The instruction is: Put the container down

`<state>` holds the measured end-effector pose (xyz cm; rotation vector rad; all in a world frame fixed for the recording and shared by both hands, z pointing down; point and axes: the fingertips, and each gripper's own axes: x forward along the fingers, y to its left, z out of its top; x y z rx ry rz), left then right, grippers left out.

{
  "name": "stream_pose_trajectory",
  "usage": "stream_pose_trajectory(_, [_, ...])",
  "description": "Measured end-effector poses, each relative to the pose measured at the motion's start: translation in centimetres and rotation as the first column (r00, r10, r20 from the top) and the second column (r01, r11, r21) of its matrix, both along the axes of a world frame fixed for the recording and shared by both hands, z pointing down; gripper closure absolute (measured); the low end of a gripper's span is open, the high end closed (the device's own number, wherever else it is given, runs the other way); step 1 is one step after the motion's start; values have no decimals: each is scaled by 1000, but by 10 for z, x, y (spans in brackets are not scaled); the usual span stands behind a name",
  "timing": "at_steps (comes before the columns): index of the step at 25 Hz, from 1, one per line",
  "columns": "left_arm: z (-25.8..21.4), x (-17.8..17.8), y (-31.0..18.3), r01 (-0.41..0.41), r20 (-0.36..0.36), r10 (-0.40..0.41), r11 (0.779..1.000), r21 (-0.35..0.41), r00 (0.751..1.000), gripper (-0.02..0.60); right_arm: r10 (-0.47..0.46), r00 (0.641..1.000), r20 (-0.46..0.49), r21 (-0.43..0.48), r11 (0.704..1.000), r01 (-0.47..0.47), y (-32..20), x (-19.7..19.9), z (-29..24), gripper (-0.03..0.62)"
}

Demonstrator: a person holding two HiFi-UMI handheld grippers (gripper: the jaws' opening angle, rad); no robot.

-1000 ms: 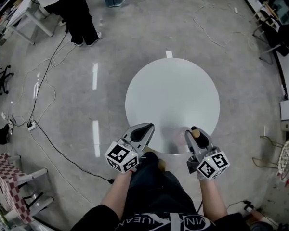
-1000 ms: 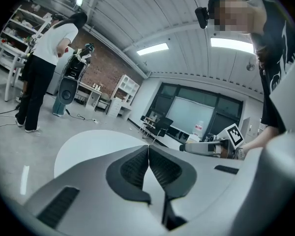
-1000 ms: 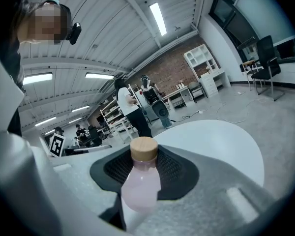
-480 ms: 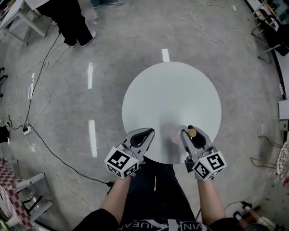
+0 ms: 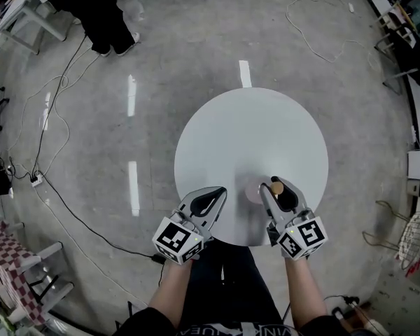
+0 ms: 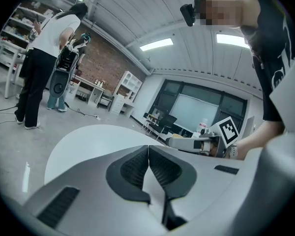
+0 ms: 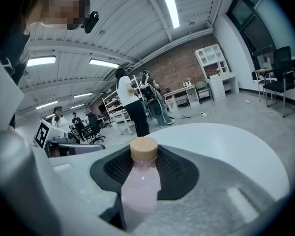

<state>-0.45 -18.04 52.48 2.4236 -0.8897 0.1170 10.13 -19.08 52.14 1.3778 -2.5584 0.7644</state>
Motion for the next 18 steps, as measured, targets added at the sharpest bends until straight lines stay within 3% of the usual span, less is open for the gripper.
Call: stream_pose_trajectory(18, [20, 6, -6, 22, -2, -22, 999, -46, 1000, 568, -92, 989, -120, 56, 993, 100, -26, -12, 18, 458])
